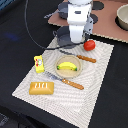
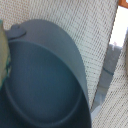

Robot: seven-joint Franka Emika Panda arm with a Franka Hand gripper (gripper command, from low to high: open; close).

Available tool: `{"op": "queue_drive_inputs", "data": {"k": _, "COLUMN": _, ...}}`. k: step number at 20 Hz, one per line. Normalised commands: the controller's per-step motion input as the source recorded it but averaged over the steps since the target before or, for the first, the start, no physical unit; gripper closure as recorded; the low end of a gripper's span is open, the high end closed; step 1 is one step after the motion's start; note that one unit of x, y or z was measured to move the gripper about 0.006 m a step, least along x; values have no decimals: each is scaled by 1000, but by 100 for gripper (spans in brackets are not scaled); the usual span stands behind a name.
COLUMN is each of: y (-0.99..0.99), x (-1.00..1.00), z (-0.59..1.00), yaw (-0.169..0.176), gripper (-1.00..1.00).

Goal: Interact with the objects in diverse but meaningful ways.

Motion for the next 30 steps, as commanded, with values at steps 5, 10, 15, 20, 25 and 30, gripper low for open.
{"op": "queue_drive_inputs", "data": {"k": 5, "y": 146, "x": 736, "z": 422, "yaw": -32, "gripper": -100}}
{"op": "queue_drive_inputs", "data": {"k": 10, "y": 183, "x": 701, "z": 417, "yaw": -47, "gripper": -100}}
{"op": "queue_drive_inputs", "data": {"k": 15, "y": 191, "x": 558, "z": 79, "yaw": -44, "gripper": -100}}
{"op": "queue_drive_inputs", "data": {"k": 20, "y": 328, "x": 542, "z": 1, "yaw": -20, "gripper": -100}}
{"op": "queue_drive_inputs", "data": {"k": 25, "y": 261, "x": 438, "z": -31, "yaw": -3, "gripper": -100}}
{"op": "queue_drive_inputs", "data": {"k": 30, "y": 347, "x": 439, "z": -10, "yaw": 0, "gripper": -100}}
